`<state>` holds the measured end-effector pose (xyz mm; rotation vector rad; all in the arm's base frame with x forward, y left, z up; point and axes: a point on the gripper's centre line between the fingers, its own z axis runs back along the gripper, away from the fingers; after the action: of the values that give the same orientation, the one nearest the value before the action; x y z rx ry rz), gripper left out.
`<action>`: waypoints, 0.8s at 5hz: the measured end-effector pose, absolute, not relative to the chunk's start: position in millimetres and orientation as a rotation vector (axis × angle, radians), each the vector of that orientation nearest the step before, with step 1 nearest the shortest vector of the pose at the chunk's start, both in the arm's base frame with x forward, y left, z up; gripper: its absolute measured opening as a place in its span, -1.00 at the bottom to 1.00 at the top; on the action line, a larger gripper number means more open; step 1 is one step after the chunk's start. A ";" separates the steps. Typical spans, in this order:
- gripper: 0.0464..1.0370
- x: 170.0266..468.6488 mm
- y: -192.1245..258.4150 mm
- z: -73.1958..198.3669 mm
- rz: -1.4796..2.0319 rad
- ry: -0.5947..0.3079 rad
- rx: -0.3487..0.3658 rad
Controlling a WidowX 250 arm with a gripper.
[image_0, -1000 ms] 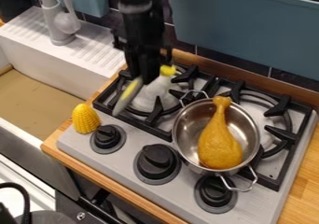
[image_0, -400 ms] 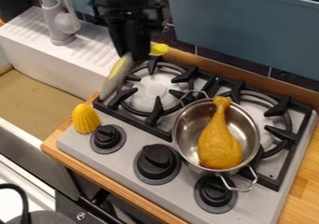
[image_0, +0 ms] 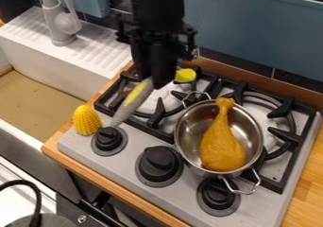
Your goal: Put the gray brush in the silver pot
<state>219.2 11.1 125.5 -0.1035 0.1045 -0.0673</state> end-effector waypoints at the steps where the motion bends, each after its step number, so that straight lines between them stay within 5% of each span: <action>1: -0.72 209.8 -1.1 117.8 -0.092 0.129 -0.083; 4: -0.72 202.2 -23.7 106.8 -0.102 0.155 -0.056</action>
<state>202.2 -23.7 106.8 -0.0564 0.1555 -0.1017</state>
